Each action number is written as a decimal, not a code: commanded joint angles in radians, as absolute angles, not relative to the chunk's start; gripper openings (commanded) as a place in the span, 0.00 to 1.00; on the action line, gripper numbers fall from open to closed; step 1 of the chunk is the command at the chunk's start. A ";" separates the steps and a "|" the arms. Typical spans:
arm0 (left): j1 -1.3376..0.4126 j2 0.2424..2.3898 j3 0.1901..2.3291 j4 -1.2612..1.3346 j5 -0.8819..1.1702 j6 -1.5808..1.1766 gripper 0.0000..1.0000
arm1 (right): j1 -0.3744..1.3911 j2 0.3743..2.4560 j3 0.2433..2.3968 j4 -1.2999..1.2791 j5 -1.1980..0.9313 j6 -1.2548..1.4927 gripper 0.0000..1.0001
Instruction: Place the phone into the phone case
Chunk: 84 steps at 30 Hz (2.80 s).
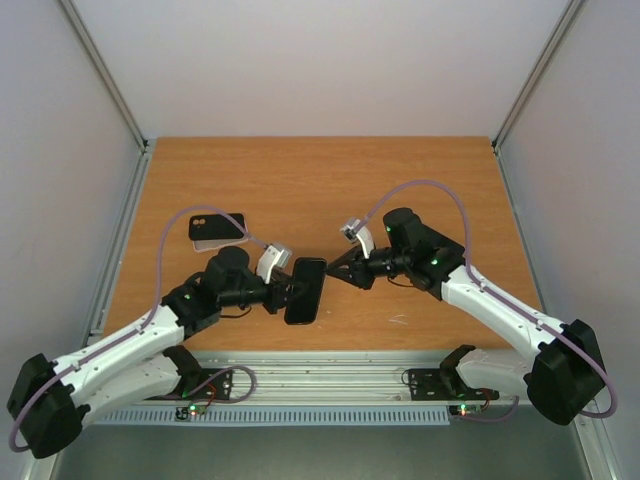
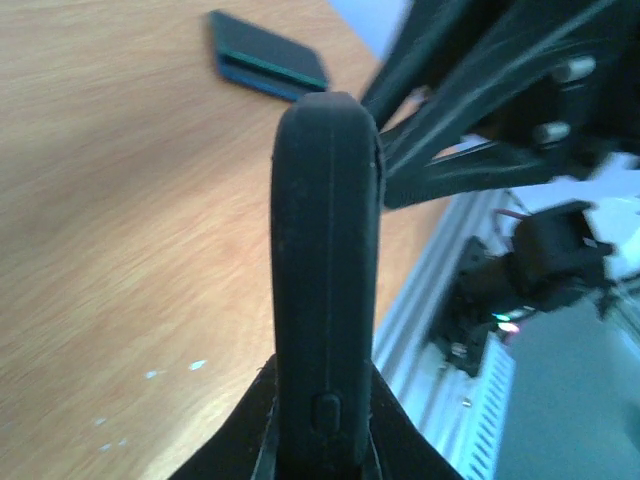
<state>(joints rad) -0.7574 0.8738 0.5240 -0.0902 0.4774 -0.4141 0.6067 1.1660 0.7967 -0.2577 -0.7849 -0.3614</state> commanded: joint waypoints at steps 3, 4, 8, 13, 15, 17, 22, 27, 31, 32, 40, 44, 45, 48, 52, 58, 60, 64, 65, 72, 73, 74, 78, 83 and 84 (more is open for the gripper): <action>-0.747 0.927 0.553 -0.137 0.302 -0.486 0.00 | 0.609 1.141 0.801 -0.247 -0.614 -0.366 0.30; -0.745 0.930 0.560 -0.136 0.287 -0.490 0.00 | 0.608 1.132 0.799 -0.253 -0.579 -0.362 0.37; -0.705 0.959 0.590 -0.134 0.260 -0.495 0.00 | 0.598 1.083 0.789 -0.291 -0.433 -0.336 0.50; -0.589 1.065 0.600 -0.016 0.353 -0.548 0.00 | 0.595 1.007 0.729 -0.283 -0.222 -0.294 0.66; -0.556 1.146 0.624 0.050 0.390 -0.576 0.00 | 0.595 0.984 0.697 -0.253 -0.161 -0.272 0.74; -0.538 1.241 0.669 0.081 0.418 -0.596 0.00 | 0.594 0.972 0.665 -0.222 -0.111 -0.253 0.79; -0.502 1.492 0.845 0.110 0.476 -0.649 0.00 | 0.594 0.957 0.619 -0.183 -0.031 -0.230 0.82; -0.477 1.700 1.026 0.110 0.513 -0.693 0.00 | 0.595 0.937 0.582 -0.154 0.013 -0.211 0.85; -0.460 1.863 1.163 0.105 0.556 -0.723 0.00 | 0.594 0.952 0.566 -0.134 0.069 -0.202 0.85; -0.456 1.899 1.196 0.099 0.564 -0.726 0.00 | 0.595 0.956 0.565 -0.130 0.075 -0.201 0.85; -0.427 2.035 1.275 0.063 0.591 -0.741 0.01 | 0.595 0.991 0.573 -0.124 0.072 -0.199 0.85; -0.413 2.039 1.275 -0.012 0.568 -0.722 0.12 | 0.595 0.991 0.572 -0.121 0.069 -0.198 0.85; -0.408 2.037 1.278 -0.049 0.554 -0.713 0.17 | 0.595 0.993 0.571 -0.121 0.067 -0.197 0.85; -0.394 2.032 1.297 -0.157 0.507 -0.670 0.30 | 0.594 1.001 0.572 -0.119 0.061 -0.196 0.86; -0.383 2.027 1.327 -0.246 0.467 -0.625 0.43 | 0.595 1.008 0.583 -0.135 0.057 -0.195 0.86; -0.377 1.995 1.378 -0.386 0.381 -0.570 0.57 | 0.594 1.010 0.587 -0.142 0.059 -0.196 0.86; -0.376 1.971 1.388 -0.433 0.342 -0.551 0.61 | 0.595 1.010 0.589 -0.144 0.057 -0.197 0.86; -0.368 1.904 1.399 -0.551 0.236 -0.508 0.74 | 0.594 1.012 0.588 -0.147 0.063 -0.196 0.86; -0.361 1.884 1.396 -0.577 0.211 -0.498 0.76 | 0.595 1.013 0.588 -0.147 0.067 -0.197 0.87; -0.228 1.739 1.300 -0.683 0.128 -0.499 0.92 | 0.595 1.011 0.587 -0.150 0.073 -0.197 0.88; -0.209 1.717 1.275 -0.687 0.121 -0.515 0.93 | 0.594 1.010 0.587 -0.150 0.073 -0.195 0.88; -0.188 1.697 1.250 -0.686 0.114 -0.525 0.93 | 0.594 1.009 0.586 -0.150 0.074 -0.195 0.88; -0.107 1.614 1.141 -0.680 0.088 -0.596 0.94 | 0.594 1.011 0.586 -0.149 0.074 -0.193 0.89; -0.021 1.553 1.028 -0.604 0.098 -0.672 0.98 | 0.595 1.015 0.584 -0.147 0.072 -0.192 0.89; -0.013 1.550 1.015 -0.592 0.101 -0.694 0.98 | 0.595 1.016 0.584 -0.146 0.071 -0.191 0.89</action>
<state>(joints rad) -0.0532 1.5887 1.0698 -0.6483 0.1085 -0.6056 0.5991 1.0088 0.5732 -0.1505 0.0555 -0.2012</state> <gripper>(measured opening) 0.979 0.889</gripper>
